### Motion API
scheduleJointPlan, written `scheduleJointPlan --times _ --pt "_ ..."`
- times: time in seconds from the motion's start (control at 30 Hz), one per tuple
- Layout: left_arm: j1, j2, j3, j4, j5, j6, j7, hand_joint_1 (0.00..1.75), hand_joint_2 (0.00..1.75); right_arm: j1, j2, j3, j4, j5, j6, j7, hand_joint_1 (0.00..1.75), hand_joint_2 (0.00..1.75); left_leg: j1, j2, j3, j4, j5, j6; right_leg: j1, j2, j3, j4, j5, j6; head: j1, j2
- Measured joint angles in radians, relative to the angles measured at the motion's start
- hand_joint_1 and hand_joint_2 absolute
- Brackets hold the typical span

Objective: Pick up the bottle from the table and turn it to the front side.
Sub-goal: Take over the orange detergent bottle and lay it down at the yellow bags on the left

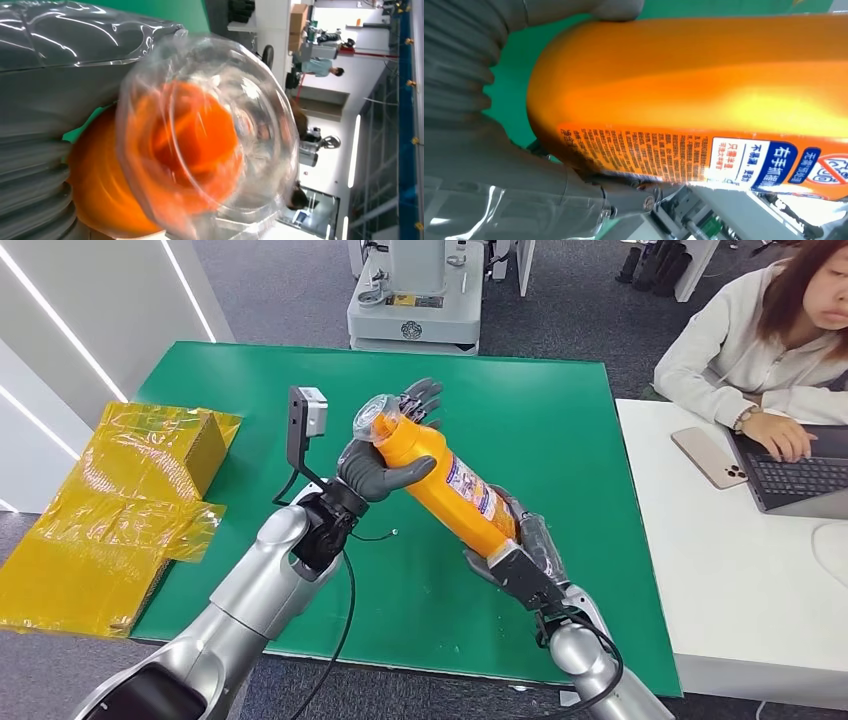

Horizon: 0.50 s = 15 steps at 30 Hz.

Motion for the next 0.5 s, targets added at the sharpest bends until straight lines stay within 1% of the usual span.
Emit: scheduleJointPlan --times 0.37,0.4,0.43,0.5 --pt "-0.041 -0.029 -0.043 -0.009 0.023 0.035 -0.003 0.02 1.75 -0.026 0.026 -0.001 0.032 0.003 -0.005 0.000 1.75 1.75 0.000 0.000 0.000 0.000 0.000 0.000 0.000 0.000 0.000 0.000 0.000 0.000 0.000 0.000" --pt "-0.042 -0.031 -0.046 -0.009 0.016 0.045 -0.009 0.24 1.75 -0.029 0.029 -0.001 0.034 0.006 -0.006 0.001 1.75 1.75 0.000 0.000 0.000 0.000 0.000 0.000 0.000 0.000 0.000 0.000 0.000 0.000 0.000 0.000" --pt "-0.043 -0.033 -0.050 -0.009 0.006 0.056 -0.016 0.55 1.75 -0.030 0.032 -0.001 0.036 0.008 -0.008 0.002 1.75 1.75 0.000 0.000 0.000 0.000 0.000 0.000 0.000 0.000 0.000 0.000 0.000 0.000 0.000 0.000" --pt "-0.043 -0.037 -0.056 -0.008 -0.015 0.075 -0.030 1.34 1.75 -0.031 0.036 -0.001 0.038 0.013 -0.012 0.005 1.75 1.75 0.000 0.000 0.000 0.000 0.000 0.000 0.000 0.000 0.000 0.000 0.000 0.000 0.000 0.000"
